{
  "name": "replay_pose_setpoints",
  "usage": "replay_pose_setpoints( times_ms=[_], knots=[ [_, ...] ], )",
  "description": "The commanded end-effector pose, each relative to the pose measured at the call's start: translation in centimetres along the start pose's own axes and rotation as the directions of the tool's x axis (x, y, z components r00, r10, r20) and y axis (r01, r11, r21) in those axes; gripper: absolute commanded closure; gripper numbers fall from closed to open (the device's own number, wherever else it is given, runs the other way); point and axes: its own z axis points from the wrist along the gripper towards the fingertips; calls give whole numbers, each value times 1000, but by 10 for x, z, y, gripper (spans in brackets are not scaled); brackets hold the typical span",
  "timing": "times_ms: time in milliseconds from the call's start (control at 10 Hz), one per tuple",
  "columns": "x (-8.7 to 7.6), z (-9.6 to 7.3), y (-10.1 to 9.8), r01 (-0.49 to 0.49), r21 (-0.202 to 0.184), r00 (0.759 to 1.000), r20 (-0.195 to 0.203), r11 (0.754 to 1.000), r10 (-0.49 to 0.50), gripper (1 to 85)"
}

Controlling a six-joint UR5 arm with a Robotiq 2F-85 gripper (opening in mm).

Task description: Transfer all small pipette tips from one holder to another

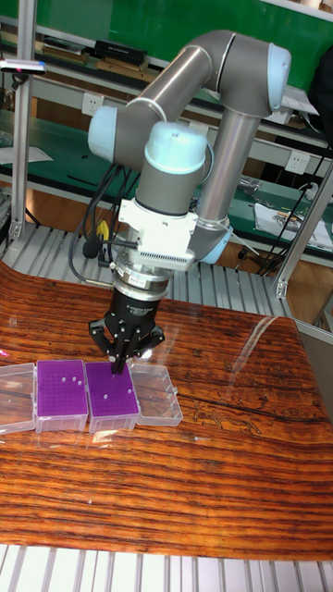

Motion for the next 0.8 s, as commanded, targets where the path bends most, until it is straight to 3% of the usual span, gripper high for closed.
replay_pose_setpoints(
  times_ms=[0,700],
  knots=[
    [-1,-11,-5,15,-8,1000,-5,1000,-15,843],
    [-17,-12,-45,111,0,994,1,994,-111,843]
  ],
)
